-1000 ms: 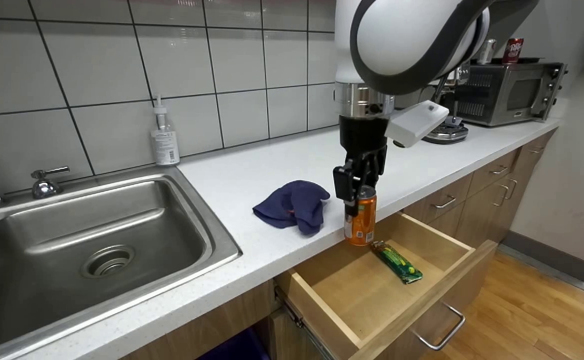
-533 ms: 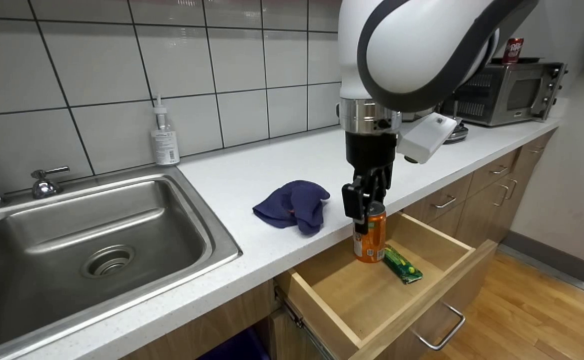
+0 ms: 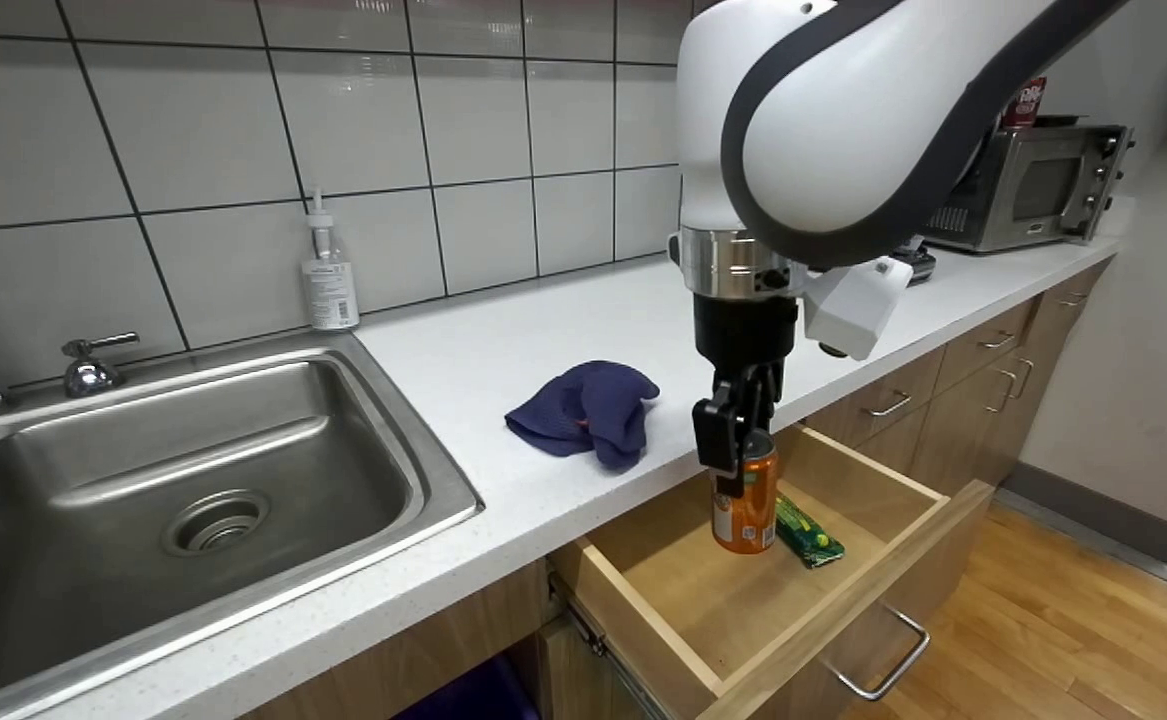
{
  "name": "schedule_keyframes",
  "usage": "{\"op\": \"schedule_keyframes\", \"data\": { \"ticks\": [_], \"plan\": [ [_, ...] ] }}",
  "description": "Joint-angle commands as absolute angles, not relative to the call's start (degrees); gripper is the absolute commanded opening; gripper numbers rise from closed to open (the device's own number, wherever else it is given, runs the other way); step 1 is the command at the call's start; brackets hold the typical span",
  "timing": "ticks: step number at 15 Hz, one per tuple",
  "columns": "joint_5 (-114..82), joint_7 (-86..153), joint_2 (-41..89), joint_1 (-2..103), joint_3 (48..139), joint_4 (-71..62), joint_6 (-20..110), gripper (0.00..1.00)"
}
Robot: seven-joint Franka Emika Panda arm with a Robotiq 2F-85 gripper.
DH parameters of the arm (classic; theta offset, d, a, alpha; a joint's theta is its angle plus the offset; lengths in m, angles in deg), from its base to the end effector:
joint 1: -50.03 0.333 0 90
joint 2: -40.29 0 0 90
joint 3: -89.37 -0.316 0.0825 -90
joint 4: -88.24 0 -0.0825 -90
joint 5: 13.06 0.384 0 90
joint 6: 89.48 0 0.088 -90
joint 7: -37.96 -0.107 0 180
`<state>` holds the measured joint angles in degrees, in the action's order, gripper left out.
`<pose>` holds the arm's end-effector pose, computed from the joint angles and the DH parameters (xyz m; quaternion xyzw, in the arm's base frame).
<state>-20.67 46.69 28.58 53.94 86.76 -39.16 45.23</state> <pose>0.5350 0.0593 0.2761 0.9821 0.1801 -0.0388 0.0400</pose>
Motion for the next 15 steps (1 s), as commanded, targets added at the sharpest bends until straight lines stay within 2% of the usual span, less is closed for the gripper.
{"op": "schedule_keyframes", "data": {
  "ticks": [1,15],
  "plan": [
    [-22.98,47.77,28.71,53.82,86.54,-40.5,47.55,0.38],
    [-25.96,48.86,21.46,53.62,87.38,-40.93,59.6,0.38]
  ]
}}
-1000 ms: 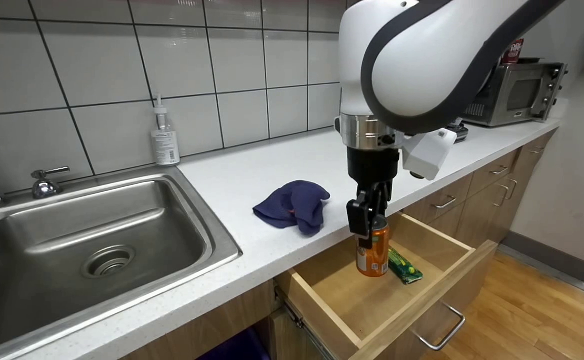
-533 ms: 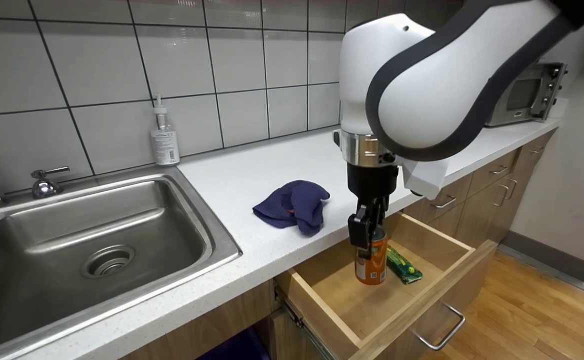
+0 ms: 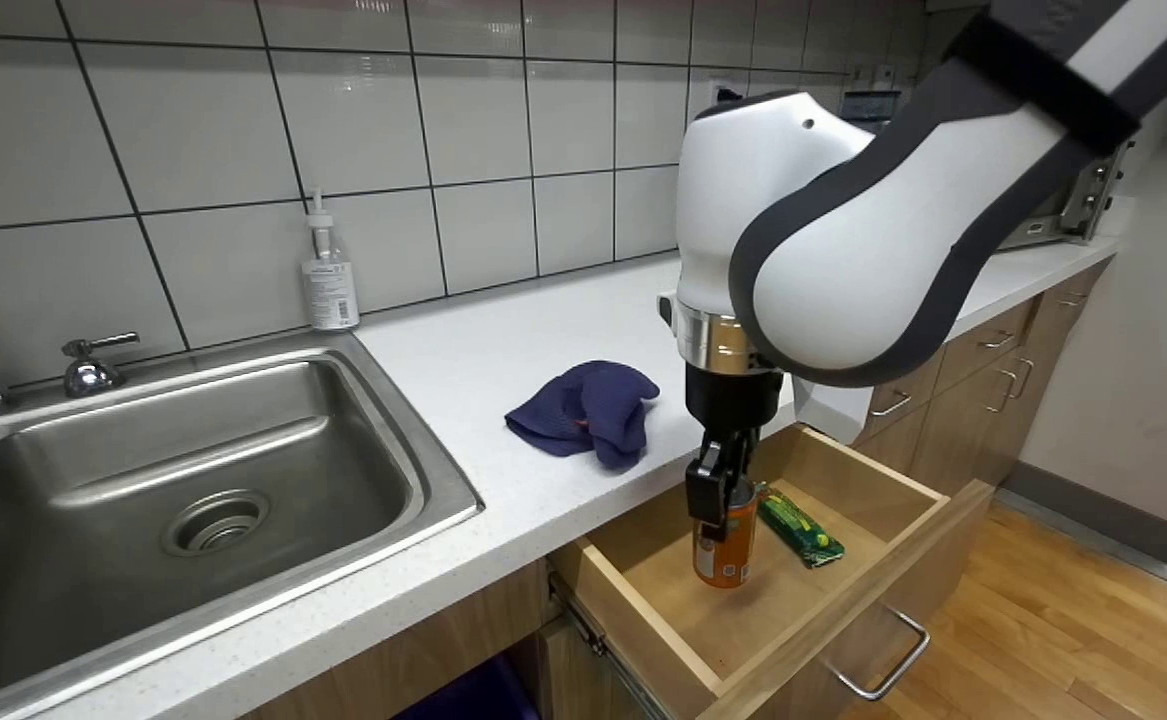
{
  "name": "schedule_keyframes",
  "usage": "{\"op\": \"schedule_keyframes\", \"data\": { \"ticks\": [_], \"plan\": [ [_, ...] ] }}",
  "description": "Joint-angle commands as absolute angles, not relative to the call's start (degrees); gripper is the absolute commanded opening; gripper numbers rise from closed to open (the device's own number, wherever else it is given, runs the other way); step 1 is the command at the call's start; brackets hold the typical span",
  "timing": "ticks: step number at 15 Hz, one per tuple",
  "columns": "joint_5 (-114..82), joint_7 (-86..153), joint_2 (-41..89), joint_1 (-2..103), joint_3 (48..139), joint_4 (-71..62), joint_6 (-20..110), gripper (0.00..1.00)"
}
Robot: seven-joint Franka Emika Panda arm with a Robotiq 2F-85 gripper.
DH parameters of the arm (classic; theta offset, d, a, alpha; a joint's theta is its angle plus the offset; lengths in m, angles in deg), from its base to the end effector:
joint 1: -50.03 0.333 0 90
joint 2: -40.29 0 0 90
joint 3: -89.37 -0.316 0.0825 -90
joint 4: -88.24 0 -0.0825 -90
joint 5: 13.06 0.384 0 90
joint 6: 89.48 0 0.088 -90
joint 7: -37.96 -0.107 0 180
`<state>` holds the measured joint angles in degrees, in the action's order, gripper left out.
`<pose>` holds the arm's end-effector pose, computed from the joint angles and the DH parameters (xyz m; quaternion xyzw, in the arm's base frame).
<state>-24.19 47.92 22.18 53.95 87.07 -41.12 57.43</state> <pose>0.5359 0.0617 0.2205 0.9744 0.2199 -0.0058 0.0462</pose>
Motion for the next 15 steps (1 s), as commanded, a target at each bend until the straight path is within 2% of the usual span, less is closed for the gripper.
{"op": "schedule_keyframes", "data": {
  "ticks": [1,15],
  "plan": [
    [-26.2,48.79,21.06,53.65,87.45,-40.91,60.09,0.38],
    [-23.06,46.91,17.71,53.05,87.15,-40.87,61.63,0.38]
  ]
}}
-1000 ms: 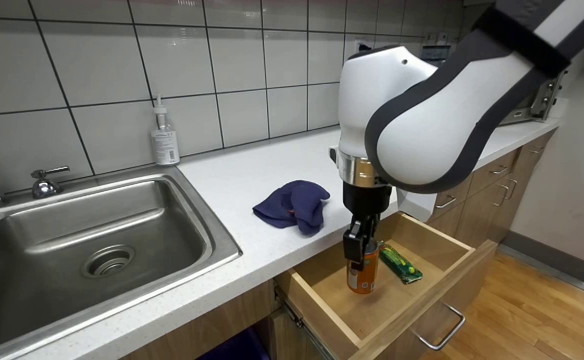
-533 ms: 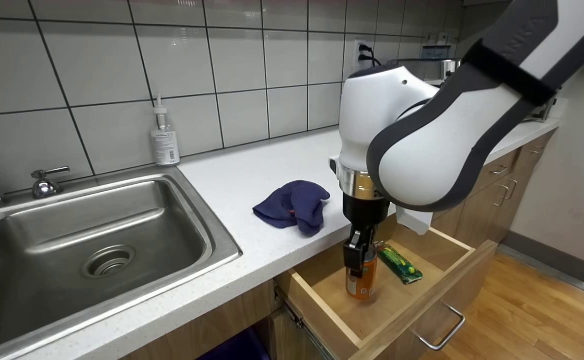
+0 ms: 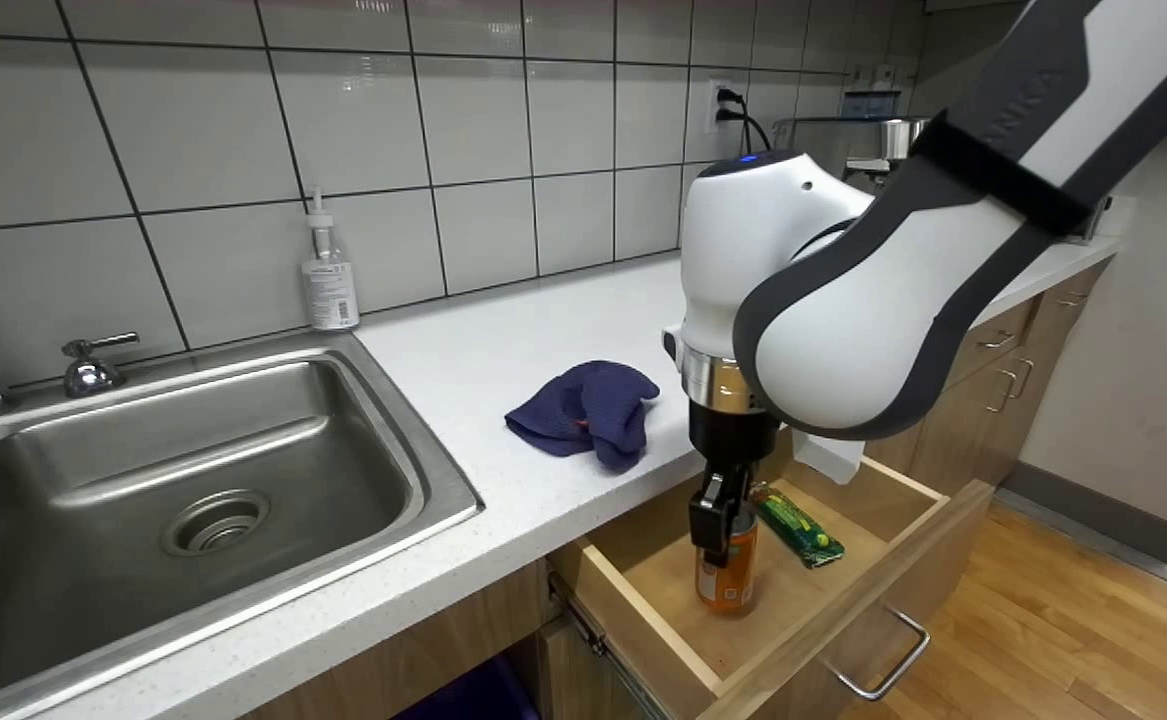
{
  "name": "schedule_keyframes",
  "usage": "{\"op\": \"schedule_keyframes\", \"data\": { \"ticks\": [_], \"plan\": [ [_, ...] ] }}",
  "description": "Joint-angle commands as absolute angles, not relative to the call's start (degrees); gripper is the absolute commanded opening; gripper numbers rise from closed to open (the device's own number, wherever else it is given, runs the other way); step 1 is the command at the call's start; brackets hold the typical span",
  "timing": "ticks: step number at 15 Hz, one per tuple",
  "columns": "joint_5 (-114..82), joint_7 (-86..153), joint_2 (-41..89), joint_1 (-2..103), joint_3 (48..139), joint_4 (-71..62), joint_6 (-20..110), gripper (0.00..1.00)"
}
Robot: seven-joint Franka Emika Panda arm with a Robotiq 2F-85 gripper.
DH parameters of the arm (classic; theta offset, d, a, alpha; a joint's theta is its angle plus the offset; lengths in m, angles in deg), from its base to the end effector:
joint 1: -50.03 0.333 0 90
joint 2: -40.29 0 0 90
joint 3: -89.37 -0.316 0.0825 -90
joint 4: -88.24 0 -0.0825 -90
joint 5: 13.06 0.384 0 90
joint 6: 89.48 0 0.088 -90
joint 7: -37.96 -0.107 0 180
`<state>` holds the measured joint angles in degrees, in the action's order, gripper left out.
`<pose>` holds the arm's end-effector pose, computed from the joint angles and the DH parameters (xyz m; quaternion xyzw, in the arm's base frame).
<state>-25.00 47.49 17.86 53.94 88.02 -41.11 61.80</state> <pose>0.5349 0.0550 0.1863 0.9749 0.2179 -0.0056 0.0449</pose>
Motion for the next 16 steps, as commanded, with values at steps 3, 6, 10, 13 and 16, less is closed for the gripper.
{"op": "schedule_keyframes", "data": {
  "ticks": [3,6,10,13,16],
  "plan": [
    [-19.67,45.57,17.39,52.78,86.98,-40.74,60.43,0.38],
    [-17.19,43.08,17.19,53.13,87.45,-40.61,59.84,0.38],
    [-16.32,39.71,16.68,53.86,87.95,-40.66,60.37,0.38],
    [-17.43,36.73,15.96,54.81,88.87,-40.57,61.29,0.38],
    [-17.73,35.29,15.29,55.16,89.1,-40.37,61.75,0.38]
  ]
}}
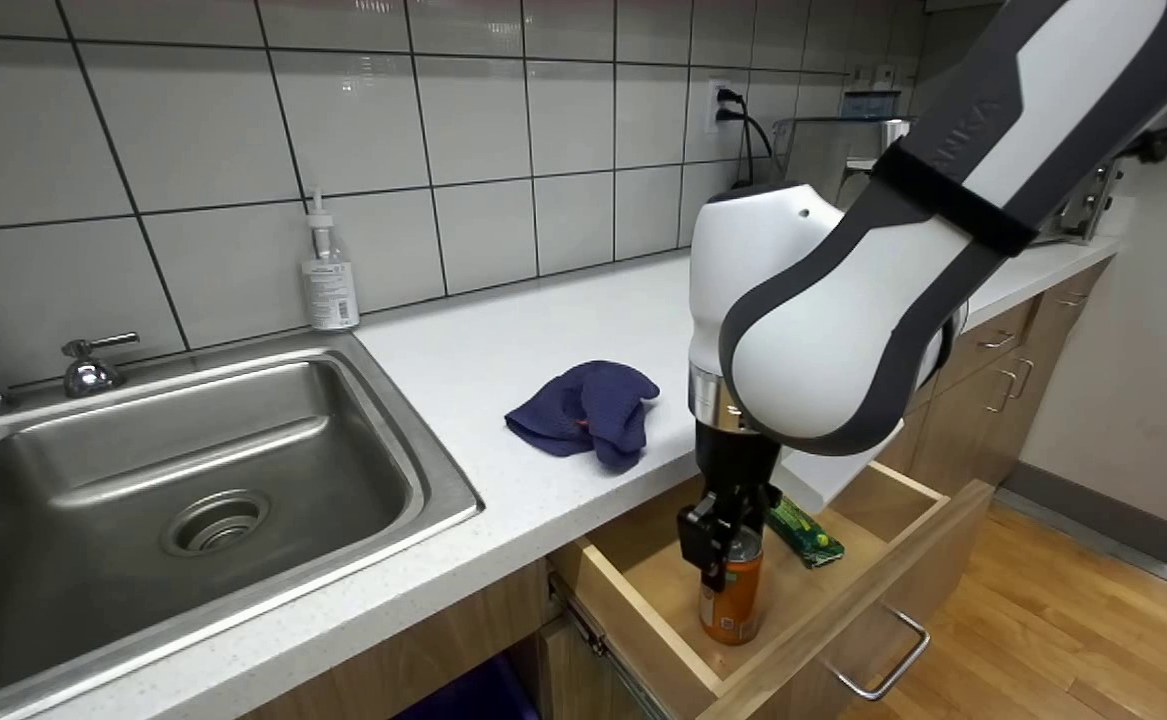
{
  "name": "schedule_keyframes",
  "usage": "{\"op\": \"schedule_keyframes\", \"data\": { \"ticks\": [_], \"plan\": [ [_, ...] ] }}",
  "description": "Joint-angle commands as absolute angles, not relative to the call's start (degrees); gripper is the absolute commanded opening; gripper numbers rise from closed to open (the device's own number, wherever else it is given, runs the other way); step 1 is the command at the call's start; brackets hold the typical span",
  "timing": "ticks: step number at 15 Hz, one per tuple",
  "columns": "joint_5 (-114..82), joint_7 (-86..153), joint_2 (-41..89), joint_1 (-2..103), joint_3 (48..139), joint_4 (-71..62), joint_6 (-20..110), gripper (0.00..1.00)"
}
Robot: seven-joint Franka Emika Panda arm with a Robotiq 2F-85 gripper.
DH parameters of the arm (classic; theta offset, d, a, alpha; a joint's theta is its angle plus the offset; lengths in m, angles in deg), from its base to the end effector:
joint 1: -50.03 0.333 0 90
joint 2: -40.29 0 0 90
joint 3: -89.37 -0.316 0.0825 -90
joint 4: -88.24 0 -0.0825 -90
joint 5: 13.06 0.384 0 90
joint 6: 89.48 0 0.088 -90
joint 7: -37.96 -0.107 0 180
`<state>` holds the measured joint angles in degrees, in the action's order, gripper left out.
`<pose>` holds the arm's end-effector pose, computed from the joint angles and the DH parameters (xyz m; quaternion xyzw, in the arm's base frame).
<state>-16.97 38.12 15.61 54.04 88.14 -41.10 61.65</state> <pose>0.5293 0.0507 0.1654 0.9967 0.0764 -0.0245 0.0123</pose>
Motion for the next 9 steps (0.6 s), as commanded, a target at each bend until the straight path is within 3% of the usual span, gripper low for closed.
{"op": "schedule_keyframes", "data": {
  "ticks": [1,7,8,9],
  "plan": [
    [-17.77,34.96,15.17,55.28,89.19,-40.25,61.81,0.38],
    [-18.31,34.43,15.07,55.74,89.46,-40.25,62.16,0.38],
    [-18.31,34.6,15.13,55.72,89.38,-40.21,61.87,0.88],
    [-18.36,34.72,15.22,55.73,89.36,-40.22,61.71,0.91]
  ]
}}
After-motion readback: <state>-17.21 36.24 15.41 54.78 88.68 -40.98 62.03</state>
